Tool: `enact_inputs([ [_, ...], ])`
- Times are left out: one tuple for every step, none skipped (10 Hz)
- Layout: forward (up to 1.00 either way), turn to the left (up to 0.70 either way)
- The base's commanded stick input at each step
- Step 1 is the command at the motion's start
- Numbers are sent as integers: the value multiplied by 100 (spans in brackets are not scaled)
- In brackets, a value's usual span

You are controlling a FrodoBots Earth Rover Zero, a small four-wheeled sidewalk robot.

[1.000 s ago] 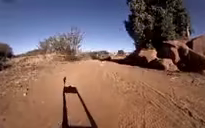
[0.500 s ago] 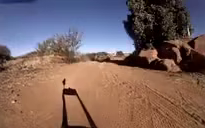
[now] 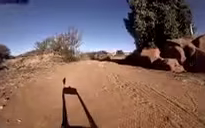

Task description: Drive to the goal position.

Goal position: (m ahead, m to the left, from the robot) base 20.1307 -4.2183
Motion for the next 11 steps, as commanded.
enact_inputs([
  [50, -19],
  [50, 0],
  [50, 0],
  [50, 0],
  [50, 0],
  [50, 0],
  [50, 0],
  [50, 0],
  [50, 0],
  [50, 0],
  [50, 0],
])
